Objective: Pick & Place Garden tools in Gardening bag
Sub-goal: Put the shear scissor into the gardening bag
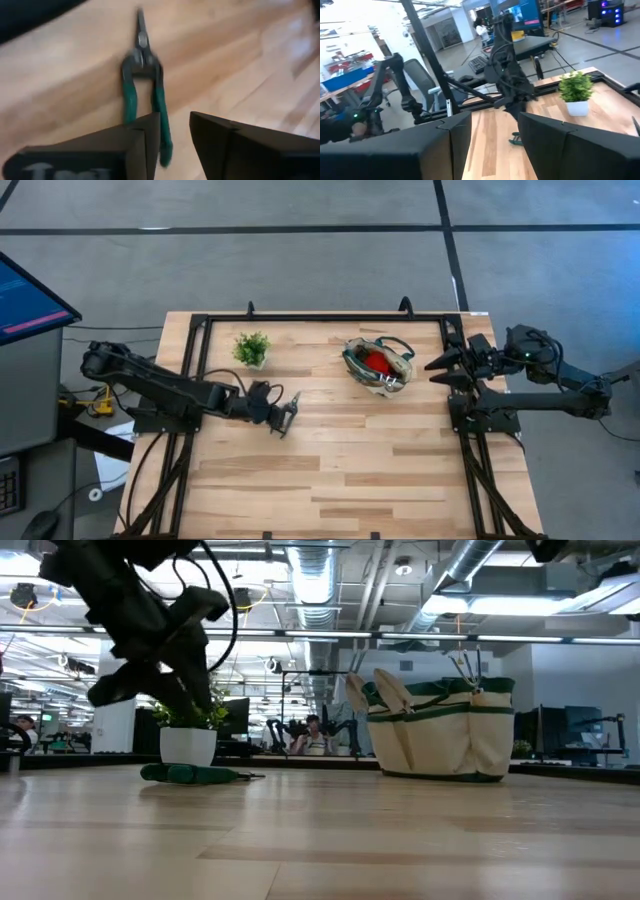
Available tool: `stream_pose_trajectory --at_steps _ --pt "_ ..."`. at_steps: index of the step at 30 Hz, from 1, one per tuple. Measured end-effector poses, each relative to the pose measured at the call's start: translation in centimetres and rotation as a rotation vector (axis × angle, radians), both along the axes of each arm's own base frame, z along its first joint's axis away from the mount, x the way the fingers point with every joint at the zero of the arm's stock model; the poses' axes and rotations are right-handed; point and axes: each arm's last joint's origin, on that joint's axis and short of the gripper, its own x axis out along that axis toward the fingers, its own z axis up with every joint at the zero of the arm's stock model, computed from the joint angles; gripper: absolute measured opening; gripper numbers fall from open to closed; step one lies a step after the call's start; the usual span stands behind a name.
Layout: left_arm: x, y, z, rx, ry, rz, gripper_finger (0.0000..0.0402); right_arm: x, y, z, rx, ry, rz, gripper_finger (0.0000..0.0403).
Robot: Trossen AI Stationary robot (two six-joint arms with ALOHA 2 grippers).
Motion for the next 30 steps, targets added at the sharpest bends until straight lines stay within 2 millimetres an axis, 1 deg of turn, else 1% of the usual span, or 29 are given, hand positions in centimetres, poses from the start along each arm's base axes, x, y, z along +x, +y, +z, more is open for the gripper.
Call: stream_pose_trajectory --at_steps 2,5,8,10,12,16,18,21,24,26,28,30 --pt "0.3 0.0 -0.5 -0.058 0.02 -0.006 0.0102 0.0 -0.1 0.0 -0.001 0.001 -0.02 0.0154" --pt "0.8 0.4 -1.3 -0.17 0.041 0.055 0.0104 0.0 -0.1 0.0 -0.002 0.005 -0.043 0.0154" --pt "1.6 0.8 -1.7 -0.233 0.008 0.069 0.0094 0.1 -0.1 -0.1 -0.002 0.007 -0.047 0.0154" --pt "2.3 0.9 -1.5 -0.251 -0.028 0.069 0.0082 0.0 -0.1 -0.1 -0.002 0.01 -0.047 0.0154" --pt "3.2 0.9 -0.6 -0.241 -0.054 0.054 0.0065 0.0 -0.1 -0.2 0.0 0.018 -0.046 0.0154" --pt "5.1 0.8 1.7 -0.179 -0.123 -0.019 0.002 0.0 -0.1 -0.3 0.002 0.034 -0.047 0.0154" --pt "5.9 0.9 2.9 -0.151 -0.155 -0.044 0.0006 0.0 -0.1 -0.4 0.003 0.043 -0.047 0.0154" --pt "6.7 1.3 4.3 -0.126 -0.141 -0.067 0.0002 0.0 -0.1 -0.5 0.004 0.053 -0.047 0.0154" --pt "8.1 1.2 6.1 -0.138 -0.164 -0.13 0.0001 0.0 -0.1 -0.6 0.005 0.062 -0.046 0.0154" --pt "9.5 1.0 7.8 -0.124 -0.213 -0.182 0.0001 0.0 -0.1 -0.6 0.005 0.061 -0.047 0.0154" --pt "10.5 0.9 8.9 -0.078 -0.229 -0.226 0.0001 0.0 -0.1 -0.6 0.005 0.062 -0.046 0.0154" --pt "11.5 1.1 9.5 -0.027 -0.217 -0.249 0.0001 0.0 -0.1 -0.6 0.006 0.068 -0.047 0.0154"
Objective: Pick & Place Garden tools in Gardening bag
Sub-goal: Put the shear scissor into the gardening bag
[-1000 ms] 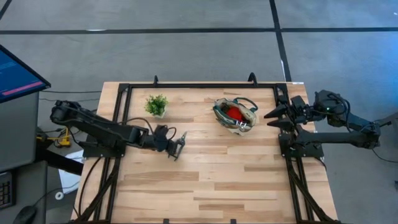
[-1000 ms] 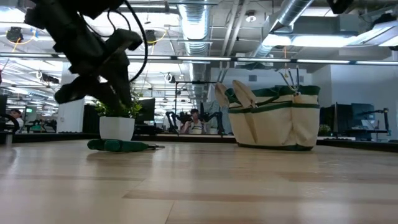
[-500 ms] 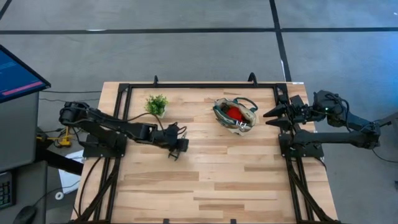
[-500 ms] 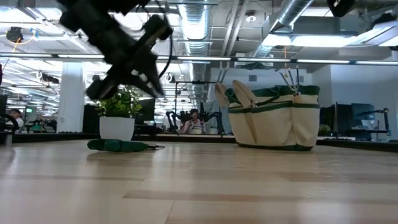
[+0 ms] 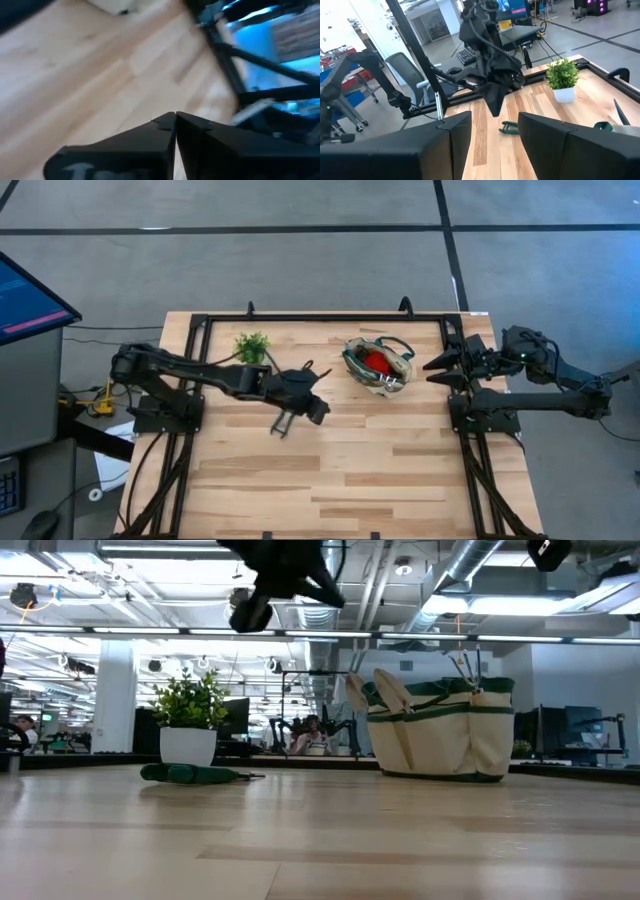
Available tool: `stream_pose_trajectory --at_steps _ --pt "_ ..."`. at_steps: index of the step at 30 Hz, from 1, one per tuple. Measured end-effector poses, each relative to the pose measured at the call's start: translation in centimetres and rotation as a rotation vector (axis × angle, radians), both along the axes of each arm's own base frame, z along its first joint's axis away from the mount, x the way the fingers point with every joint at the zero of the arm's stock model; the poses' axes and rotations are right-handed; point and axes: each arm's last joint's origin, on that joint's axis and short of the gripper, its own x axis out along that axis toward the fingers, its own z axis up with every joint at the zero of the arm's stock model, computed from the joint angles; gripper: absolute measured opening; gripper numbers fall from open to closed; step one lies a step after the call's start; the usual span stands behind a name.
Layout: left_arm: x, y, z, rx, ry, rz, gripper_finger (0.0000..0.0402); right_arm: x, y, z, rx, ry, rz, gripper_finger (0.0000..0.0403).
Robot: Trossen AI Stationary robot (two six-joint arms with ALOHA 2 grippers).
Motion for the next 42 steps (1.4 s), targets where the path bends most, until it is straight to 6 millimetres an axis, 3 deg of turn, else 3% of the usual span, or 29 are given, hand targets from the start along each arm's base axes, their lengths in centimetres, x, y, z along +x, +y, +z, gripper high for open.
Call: stream_pose_trajectory --at_steps 4,10,22,32,42 --pt "-0.3 1.3 -1.2 0.036 0.186 0.031 0.0001 0.0 0.0 0.0 0.0 0.001 0.0 0.0154" --pt "-3.8 2.0 -3.7 0.024 0.622 0.093 0.0002 0.0 0.0 0.0 0.0 0.001 0.0 0.0154" --pt "-5.2 2.0 -7.2 0.002 0.674 0.15 0.0013 0.0 0.0 -0.1 0.001 0.006 -0.001 0.0154" --pt "-5.4 2.0 -8.2 0.038 0.657 0.098 0.0081 0.0 0.0 -0.1 0.001 0.005 -0.001 0.0154" --pt "-6.5 1.3 -10.7 0.051 0.656 0.064 0.0131 0.0 0.0 -0.1 0.001 0.006 -0.001 0.0154"
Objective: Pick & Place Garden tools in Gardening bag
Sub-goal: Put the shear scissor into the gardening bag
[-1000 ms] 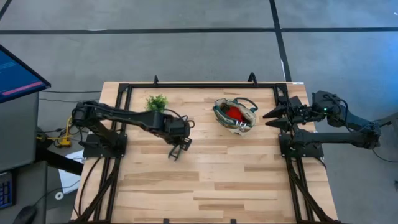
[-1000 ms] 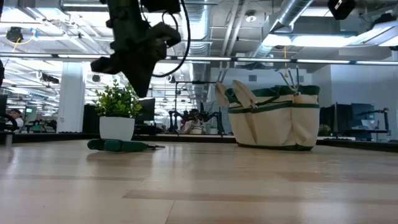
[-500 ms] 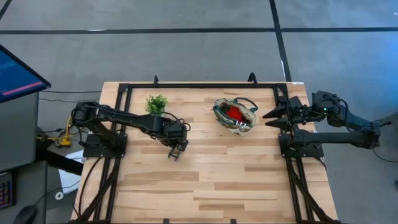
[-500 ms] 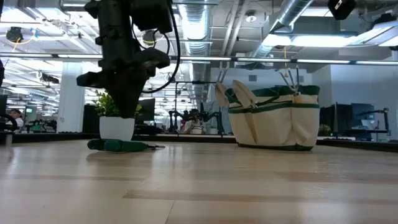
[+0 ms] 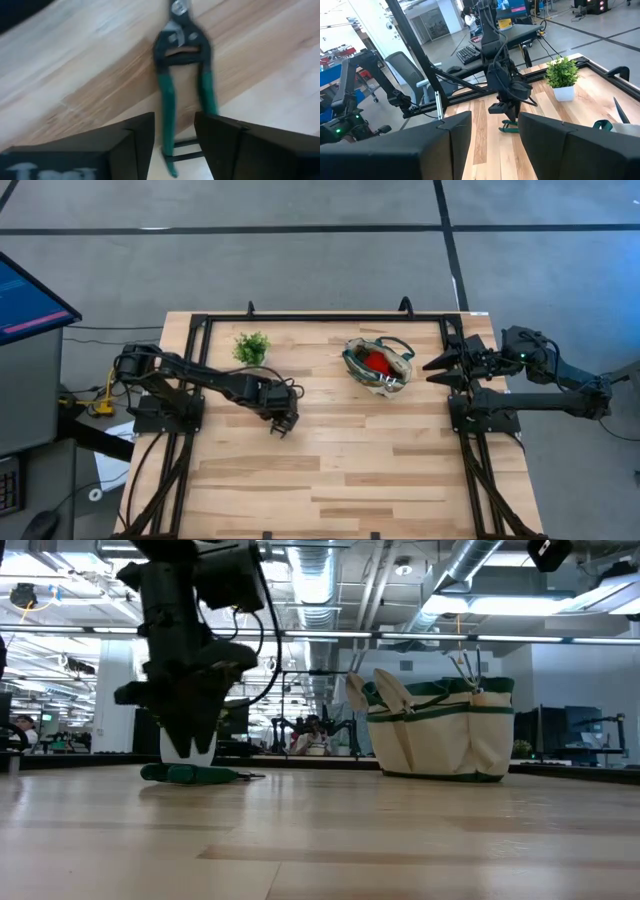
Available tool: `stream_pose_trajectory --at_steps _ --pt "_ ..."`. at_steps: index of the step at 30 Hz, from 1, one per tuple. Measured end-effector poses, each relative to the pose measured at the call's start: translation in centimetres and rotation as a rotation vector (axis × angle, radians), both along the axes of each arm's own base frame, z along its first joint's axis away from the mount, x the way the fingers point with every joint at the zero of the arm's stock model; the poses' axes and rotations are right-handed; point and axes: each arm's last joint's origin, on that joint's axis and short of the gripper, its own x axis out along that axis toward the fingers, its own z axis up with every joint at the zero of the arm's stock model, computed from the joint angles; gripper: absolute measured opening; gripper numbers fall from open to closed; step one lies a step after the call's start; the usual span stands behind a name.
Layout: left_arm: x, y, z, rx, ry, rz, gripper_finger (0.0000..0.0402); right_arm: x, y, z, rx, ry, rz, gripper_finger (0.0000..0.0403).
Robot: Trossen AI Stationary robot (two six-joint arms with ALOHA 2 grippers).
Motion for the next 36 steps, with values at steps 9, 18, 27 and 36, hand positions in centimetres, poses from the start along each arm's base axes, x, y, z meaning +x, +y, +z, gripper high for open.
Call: stream_pose_trajectory --at_steps 9,18,27,36 --pt "-0.4 -0.1 -1.6 -0.009 -0.07 0.011 0.0131 0.0 0.0 0.0 0.0 0.0 0.0 0.0154" --pt "-1.1 0.0 -2.7 0.008 -0.069 0.019 0.0132 0.0 0.0 0.0 0.001 0.0 0.0 0.0154" --pt "-1.1 0.2 -2.9 0.061 -0.093 0.044 0.0126 0.0 0.0 0.0 0.003 0.001 -0.001 0.0154" --pt "-0.8 0.4 -2.8 0.133 -0.138 0.07 0.0097 0.0 0.0 0.0 0.003 0.0 -0.001 0.0154"
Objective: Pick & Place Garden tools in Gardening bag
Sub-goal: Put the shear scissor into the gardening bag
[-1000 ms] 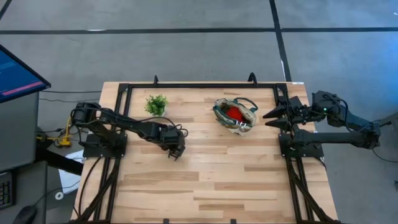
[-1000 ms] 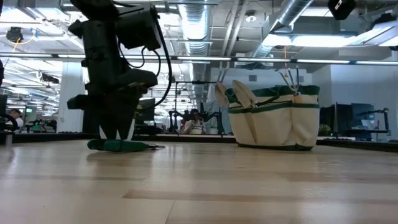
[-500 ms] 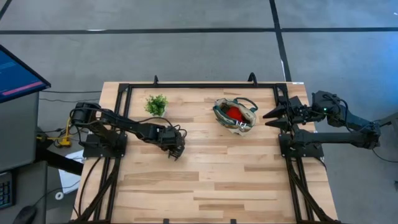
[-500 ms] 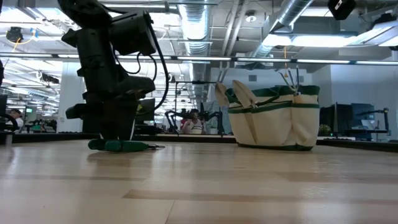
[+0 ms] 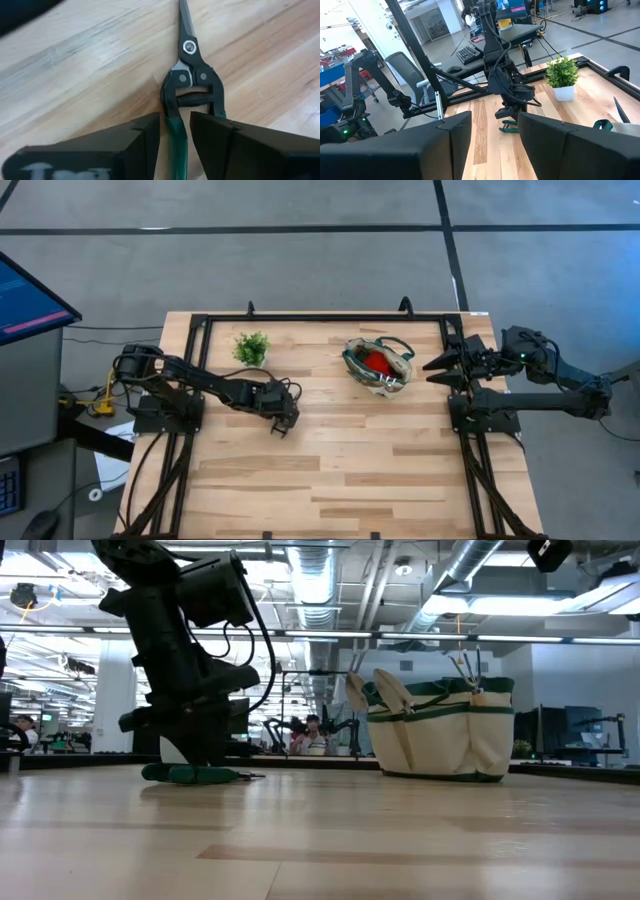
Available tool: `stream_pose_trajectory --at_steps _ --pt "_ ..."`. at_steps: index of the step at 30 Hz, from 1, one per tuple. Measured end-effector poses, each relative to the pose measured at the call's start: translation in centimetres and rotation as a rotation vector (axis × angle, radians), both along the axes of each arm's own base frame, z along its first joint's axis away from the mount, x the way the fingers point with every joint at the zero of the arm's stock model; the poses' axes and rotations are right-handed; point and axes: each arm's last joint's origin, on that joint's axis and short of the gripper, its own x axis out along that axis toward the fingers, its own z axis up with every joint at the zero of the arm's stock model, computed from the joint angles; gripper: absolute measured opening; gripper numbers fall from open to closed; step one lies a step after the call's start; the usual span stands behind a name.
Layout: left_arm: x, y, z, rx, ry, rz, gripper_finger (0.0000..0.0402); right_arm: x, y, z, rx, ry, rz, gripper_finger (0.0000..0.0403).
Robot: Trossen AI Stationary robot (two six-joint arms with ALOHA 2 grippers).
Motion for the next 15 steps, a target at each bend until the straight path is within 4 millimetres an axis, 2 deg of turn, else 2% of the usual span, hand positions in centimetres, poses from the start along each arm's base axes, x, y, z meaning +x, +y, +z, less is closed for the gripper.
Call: stream_pose_trajectory --at_steps 10,15 --pt "0.0 -0.3 -0.1 -0.085 0.008 -0.035 0.0096 0.0 0.0 0.0 0.0 0.0 0.0 0.0154" --pt "-0.3 -0.3 -1.1 -0.111 0.036 -0.031 0.0095 0.0 0.0 0.0 0.0 0.0 0.0 0.0154"
